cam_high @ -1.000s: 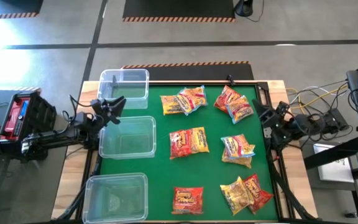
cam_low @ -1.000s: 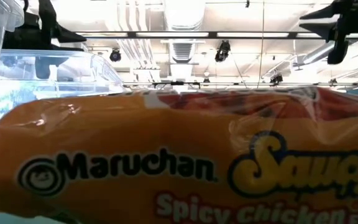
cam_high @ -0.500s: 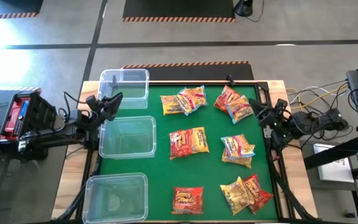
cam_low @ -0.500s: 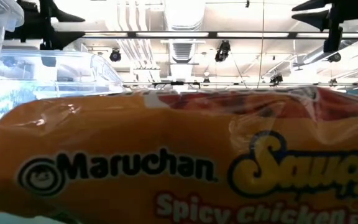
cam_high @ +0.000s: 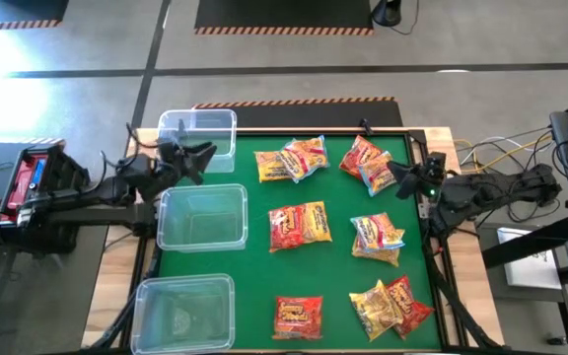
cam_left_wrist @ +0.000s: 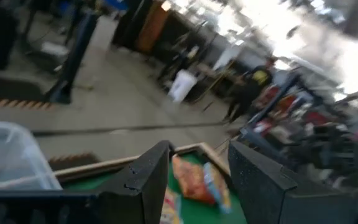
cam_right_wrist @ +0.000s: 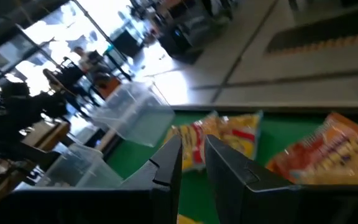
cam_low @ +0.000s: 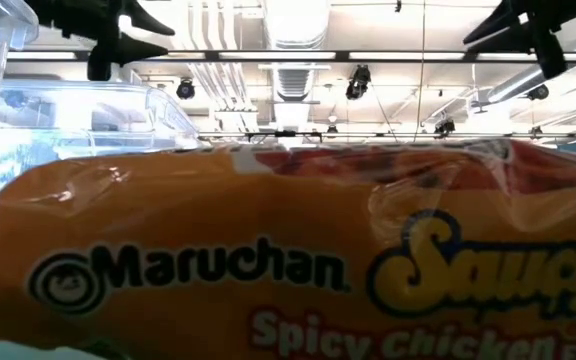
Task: Sort Maruchan noodles
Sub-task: Put the top right blue noodle pack into the middle transparent bin
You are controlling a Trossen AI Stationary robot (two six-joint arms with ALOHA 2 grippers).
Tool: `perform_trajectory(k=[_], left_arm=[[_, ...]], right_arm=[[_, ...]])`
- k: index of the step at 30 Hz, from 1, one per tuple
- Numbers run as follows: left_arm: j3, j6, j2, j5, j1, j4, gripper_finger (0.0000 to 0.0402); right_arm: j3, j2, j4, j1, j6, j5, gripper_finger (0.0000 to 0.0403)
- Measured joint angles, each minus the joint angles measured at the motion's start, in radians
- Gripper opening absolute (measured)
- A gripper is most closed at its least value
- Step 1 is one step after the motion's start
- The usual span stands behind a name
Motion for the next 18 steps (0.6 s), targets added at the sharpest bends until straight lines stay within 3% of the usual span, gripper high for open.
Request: perform_trajectory(k=[5,18], left_arm=[[0.109,0.033,0.097,-0.017,0.000,-0.033,0.0150],[0.236,0.022,0.312,-0.013,0.000,-0.133,0.0150]], right_arm=[[0.069,0.043,-0.225,0.000,0.206,-0.048,0.0061],[0.078,0.159,-0.228,-0.055,0.210,-0.099,0.0061]])
